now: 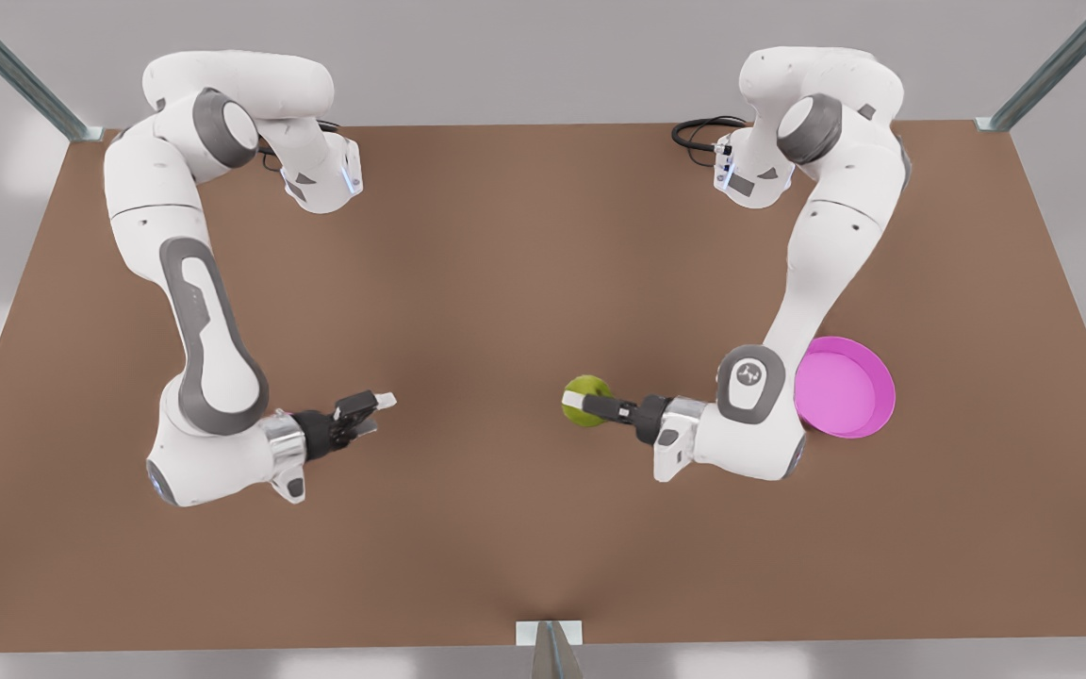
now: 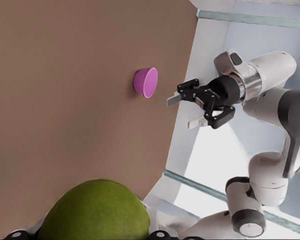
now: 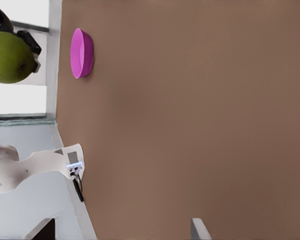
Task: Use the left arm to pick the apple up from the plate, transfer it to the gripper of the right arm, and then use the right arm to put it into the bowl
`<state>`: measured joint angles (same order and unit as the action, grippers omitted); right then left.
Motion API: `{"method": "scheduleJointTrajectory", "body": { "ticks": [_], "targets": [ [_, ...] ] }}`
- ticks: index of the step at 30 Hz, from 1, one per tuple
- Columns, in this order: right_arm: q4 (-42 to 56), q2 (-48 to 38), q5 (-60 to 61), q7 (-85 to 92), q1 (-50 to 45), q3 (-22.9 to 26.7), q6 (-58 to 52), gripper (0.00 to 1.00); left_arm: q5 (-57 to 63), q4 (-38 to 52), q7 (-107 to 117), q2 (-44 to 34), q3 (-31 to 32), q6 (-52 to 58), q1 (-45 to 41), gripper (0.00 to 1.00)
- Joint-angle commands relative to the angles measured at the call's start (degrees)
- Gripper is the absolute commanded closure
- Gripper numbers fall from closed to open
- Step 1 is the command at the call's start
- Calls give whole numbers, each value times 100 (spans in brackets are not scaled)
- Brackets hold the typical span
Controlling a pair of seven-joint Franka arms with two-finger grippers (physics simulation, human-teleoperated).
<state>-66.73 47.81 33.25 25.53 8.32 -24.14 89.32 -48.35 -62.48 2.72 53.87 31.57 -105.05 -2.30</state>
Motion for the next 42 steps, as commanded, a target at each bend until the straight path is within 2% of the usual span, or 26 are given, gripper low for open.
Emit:
{"method": "scheduleJointTrajectory", "body": {
  "ticks": [1, 4, 9, 16, 18, 25, 42],
  "targets": [
    [-76, 35, 401, 4967, -15, -108, 946, 0, -895, 148, 151, 237, 43, 107, -33, 16],
    [-77, 307, 691, 7087, -24, -258, 1412, 0, -1150, 465, -447, 729, 43, 125, -33, 17],
    [-288, 510, 1289, 8775, -33, -557, 2520, 0, -1203, 447, -1476, 949, 34, 107, -42, 17],
    [-498, 712, 1878, 8758, -129, -829, 3522, 0, -1176, 447, -1617, 914, 51, 19, -165, 17],
    [-665, 712, 2062, 8785, -77, -1066, 3777, 0, -1159, 447, -1643, 914, 51, -25, -218, 17],
    [-1342, 703, 2800, 9189, 249, -1708, 3882, 0, -1168, 465, -1608, 923, 51, -86, -235, 17],
    [-1632, 782, 3389, 9242, 231, -2218, 3856, 0, -1203, 456, -1581, 950, 51, -280, -385, 17]
  ]
}}
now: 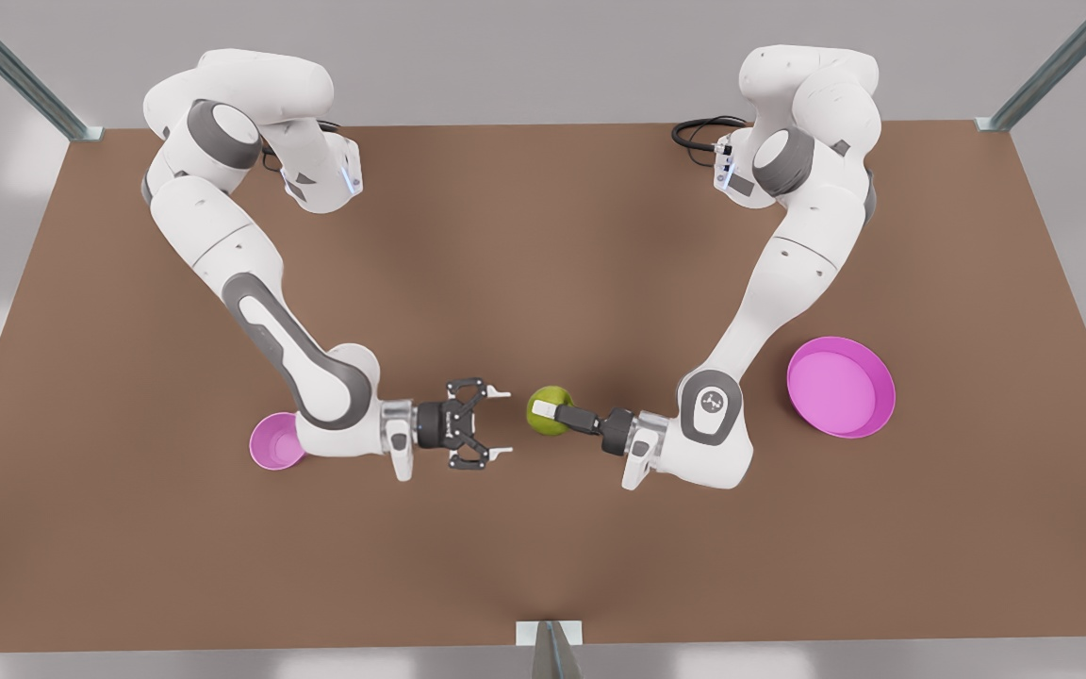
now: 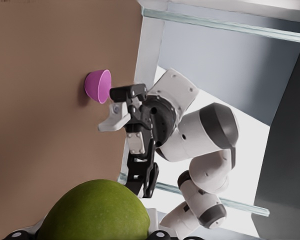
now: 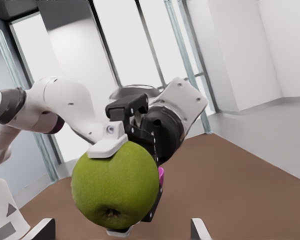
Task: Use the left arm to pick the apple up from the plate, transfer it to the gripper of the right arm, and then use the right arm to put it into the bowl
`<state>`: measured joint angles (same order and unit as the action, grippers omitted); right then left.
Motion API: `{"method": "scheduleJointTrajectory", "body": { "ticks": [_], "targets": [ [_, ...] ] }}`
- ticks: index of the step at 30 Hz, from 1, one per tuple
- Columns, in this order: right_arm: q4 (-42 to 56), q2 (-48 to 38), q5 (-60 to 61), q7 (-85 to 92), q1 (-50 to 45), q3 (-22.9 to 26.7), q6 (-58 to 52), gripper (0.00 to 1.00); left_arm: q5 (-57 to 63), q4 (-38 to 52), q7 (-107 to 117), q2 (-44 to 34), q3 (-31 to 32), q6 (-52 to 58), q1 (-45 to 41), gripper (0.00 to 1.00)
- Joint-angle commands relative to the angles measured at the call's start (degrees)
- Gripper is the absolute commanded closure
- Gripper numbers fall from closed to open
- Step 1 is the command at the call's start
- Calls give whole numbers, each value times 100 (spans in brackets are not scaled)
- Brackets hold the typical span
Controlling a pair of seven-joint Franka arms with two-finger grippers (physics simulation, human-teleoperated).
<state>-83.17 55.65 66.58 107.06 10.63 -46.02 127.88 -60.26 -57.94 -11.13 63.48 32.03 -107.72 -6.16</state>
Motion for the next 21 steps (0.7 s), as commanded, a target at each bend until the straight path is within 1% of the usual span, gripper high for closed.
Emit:
{"method": "scheduleJointTrajectory", "body": {
  "ticks": [1, 7, 8, 21],
  "targets": [
    [-24, -11, 215, 1141, -8, -29, 0, 0, -12, 2, -197, -11, 5, -21, 0, 17],
    [-33, -2, 417, 1159, -158, -38, 123, 0, -12, 11, -223, 15, -4, -56, 0, 17],
    [-24, -2, 444, 1159, -176, -38, 149, 0, -21, 2, -188, -2, 5, -249, -8, 17],
    [38, 86, 514, 1159, -413, -47, 527, 0, -30, 2, -109, -37, 14, -249, -44, 17]
  ]
}}
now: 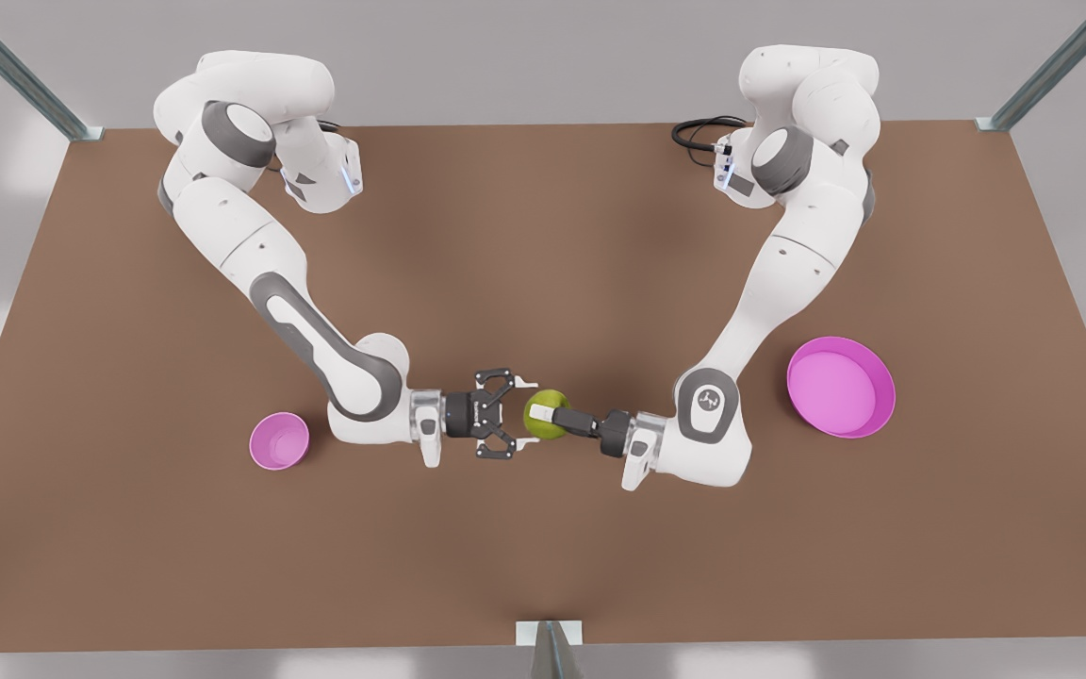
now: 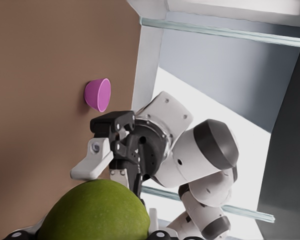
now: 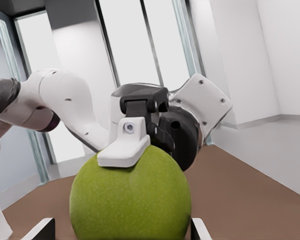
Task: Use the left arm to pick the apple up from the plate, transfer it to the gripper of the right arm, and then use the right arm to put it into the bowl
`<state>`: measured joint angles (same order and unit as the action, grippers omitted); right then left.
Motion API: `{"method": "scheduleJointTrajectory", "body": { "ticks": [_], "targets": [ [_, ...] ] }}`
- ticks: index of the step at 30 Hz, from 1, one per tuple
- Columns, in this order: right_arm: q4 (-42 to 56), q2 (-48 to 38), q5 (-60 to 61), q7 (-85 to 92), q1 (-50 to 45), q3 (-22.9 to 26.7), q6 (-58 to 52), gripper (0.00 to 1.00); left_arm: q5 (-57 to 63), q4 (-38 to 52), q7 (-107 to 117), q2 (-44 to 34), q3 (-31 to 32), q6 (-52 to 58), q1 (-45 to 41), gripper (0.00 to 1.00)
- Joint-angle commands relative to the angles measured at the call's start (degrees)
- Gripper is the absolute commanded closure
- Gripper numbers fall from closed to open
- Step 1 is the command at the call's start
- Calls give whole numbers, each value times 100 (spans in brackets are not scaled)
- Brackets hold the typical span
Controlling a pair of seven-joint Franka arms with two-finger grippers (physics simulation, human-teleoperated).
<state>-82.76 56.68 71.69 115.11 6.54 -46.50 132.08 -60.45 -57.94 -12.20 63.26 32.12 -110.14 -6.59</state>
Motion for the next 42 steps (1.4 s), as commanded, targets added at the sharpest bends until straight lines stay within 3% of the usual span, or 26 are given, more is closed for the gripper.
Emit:
{"method": "scheduleJointTrajectory", "body": {
  "ticks": [1, 26, 27, 28, 29, 39, 40, 42],
  "targets": [
    [14, 19, 3, 346, -13, -8, 133, 0, -11, 2, -1, -16, 4, -7, 0, 17],
    [375, 194, 144, 328, -320, -87, 388, 0, -90, 2, -1, 2, 4, -95, -53, 17],
    [375, 194, 144, 328, -320, -87, 388, 1, -90, 11, -1, 2, 4, -95, -53, 17],
    [383, 194, 144, 328, -320, -87, 388, 17, -90, 11, -1, 2, 13, -112, -53, 17],
    [383, 186, 144, 328, -320, -87, 388, 26, -90, 11, -1, 2, 13, -112, -53, 17],
    [375, 186, 144, 311, -311, -87, 380, 27, -90, 2, -10, -7, 4, -86, -53, 15],
    [375, 186, 144, 311, -303, -88, 380, 26, -90, 2, -19, 2, 4, -86, -53, 3],
    [375, 186, 144, 311, -303, -87, 371, 26, -90, 2, -10, -7, 4, -86, -53, 0]
  ]
}}
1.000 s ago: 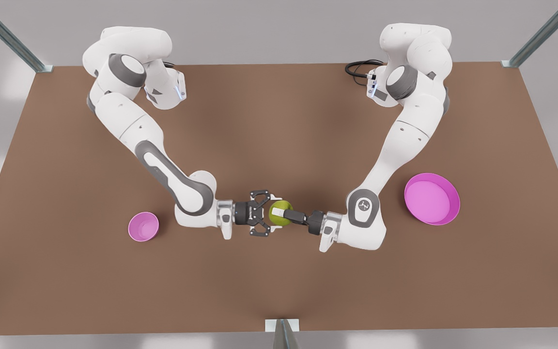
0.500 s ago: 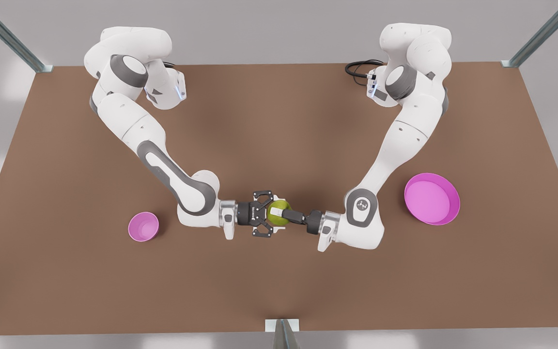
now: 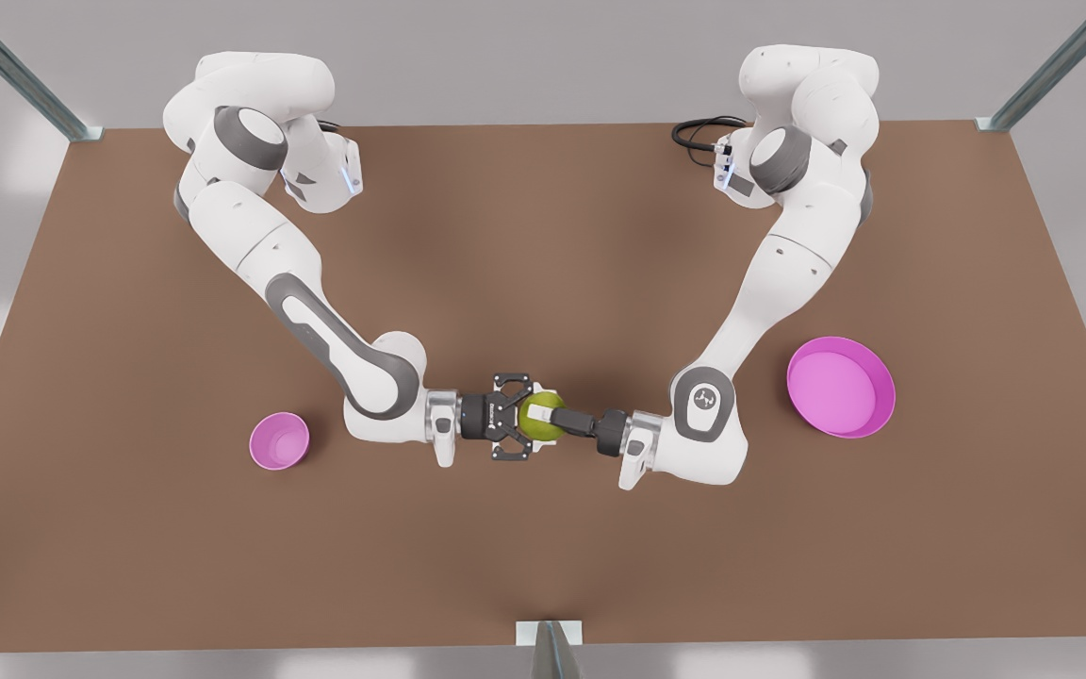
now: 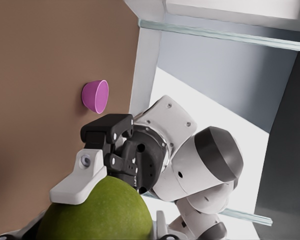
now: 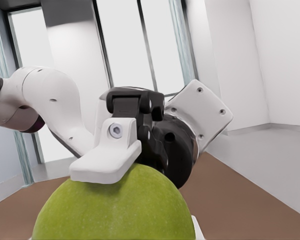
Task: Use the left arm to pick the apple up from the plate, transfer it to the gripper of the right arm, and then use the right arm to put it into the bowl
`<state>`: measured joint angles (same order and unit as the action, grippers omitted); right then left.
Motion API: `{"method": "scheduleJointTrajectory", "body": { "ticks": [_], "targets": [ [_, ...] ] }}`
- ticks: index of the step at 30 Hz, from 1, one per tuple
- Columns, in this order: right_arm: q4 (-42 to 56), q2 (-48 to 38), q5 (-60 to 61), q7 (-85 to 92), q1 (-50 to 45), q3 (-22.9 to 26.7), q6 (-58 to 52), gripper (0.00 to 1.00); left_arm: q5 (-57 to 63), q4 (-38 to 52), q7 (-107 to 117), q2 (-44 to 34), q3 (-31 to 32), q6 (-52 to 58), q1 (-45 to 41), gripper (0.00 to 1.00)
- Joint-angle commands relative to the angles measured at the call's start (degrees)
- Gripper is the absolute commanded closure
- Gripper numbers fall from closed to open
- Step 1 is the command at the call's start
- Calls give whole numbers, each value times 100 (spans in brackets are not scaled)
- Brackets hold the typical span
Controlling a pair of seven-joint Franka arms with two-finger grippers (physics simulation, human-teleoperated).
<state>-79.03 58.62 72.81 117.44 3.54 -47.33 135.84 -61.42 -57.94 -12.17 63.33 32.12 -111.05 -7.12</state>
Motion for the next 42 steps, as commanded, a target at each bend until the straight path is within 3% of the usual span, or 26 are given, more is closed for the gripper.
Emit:
{"method": "scheduleJointTrajectory", "body": {
  "ticks": [1, 14, 16, 20, 23, 24, 25, 26, 30, 32, 34, 38, 41, 42],
  "targets": [
    [2, -9, 31, 77, 6, -4, -5, 26, 8, 3, -14, -13, 5, 4, 0, 0],
    [-350, -210, -399, 24, 761, -92, -576, 26, 227, -6, 100, -110, -4, 557, 492, 0],
    [-411, -211, -1286, -345, 1157, -83, -1006, 26, 1298, 11, 1198, -391, -13, 1690, 1098, 0],
    [-403, -492, -4239, -1742, 2027, -31, -2035, 25, 5780, 11, 1674, -1735, 31, 4275, 1899, 0],
    [-350, -878, -6480, -2700, 2520, -39, -2878, 25, 7144, 11, 1647, -2456, 5, 4645, 1986, 0],
    [-350, -1037, -7245, -2806, 2678, -39, -3125, 25, 7505, -479, 1577, -3166, -494, 4190, 1724, 0],
    [-359, -1116, -7851, -2806, 2766, -39, -3291, 25, 7058, -2122, 1182, -4397, -1821, 3030, 986, 0],
    [-350, -1177, -8317, -2789, 2862, -39, -3494, 25, 6784, -2854, 795, -5031, -2517, 2571, 598, 0],
    [-323, -1344, -10041, -2692, 2880, -83, -3591, 25, 6784, -2441, 716, -4961, -2491, 3133, 554, 0],
    [-323, -1344, -10296, -2507, 2933, -66, -3591, 25, 6854, -2221, 812, -4865, -2395, 3203, 387, 0],
    [-341, -1274, -10665, -1980, 3126, -22, -3538, 25, 6925, -1440, 812, -4522, -2377, 3862, 246, 0],
    [-385, -1221, -10841, -1707, 3197, 31, -3415, 25, 7294, -1307, 830, -4337, -2263, 3722, 202, 0],
    [-622, -2073, -9901, -1646, 1782, 1665, -2923, 25, 7276, -1307, 830, -4329, -2192, 3669, 211, 0],
    [-894, -2258, -9663, -1646, 1545, 2008, -2563, 25, 7285, -1307, 821, -4329, -2192, 3678, 211, 0]
  ]
}}
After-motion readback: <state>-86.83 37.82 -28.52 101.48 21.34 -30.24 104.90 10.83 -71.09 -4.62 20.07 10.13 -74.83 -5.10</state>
